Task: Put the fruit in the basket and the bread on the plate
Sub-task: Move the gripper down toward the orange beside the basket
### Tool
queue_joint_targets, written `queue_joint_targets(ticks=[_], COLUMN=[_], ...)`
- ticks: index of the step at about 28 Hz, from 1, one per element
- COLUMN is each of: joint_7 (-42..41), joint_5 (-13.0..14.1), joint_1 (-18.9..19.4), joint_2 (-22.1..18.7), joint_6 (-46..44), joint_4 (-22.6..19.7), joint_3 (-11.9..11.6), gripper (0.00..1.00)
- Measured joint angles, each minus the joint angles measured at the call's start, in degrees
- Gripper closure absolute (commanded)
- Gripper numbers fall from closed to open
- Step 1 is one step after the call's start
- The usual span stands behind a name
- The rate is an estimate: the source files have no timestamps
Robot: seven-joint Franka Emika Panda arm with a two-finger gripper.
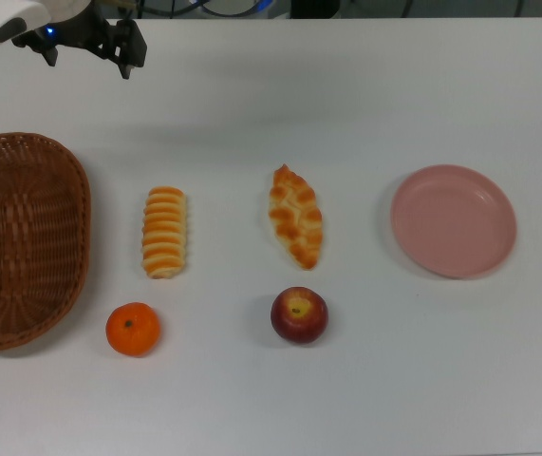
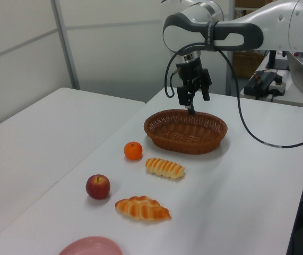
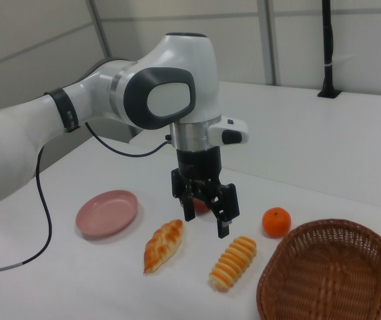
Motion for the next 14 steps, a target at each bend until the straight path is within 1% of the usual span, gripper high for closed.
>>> queue_joint_targets(ticks=[2,4,6,7,11,14], joint_7=[-0.06,-0.11,-0.04,0.04,0.11,0.11], joint_5=[0.28,1.67,2.4,2.48,2.81,4.2], joint_1=[0.05,0.17,0.71,1.01,1.97,2.02], joint_2=[0.1,0.84,2.89,3.84,7.21,8.61], joint_6=[0.77,8.84,17.82,20.56,27.7,30.79], joint_4=[0.0,-0.31,-0.52,-0.53,-0.59,-0.58], joint_3=[0.02,0.72,1.61,1.85,2.39,2.74], gripper=[0.0,0.0,0.0,0.0,0.0,0.0])
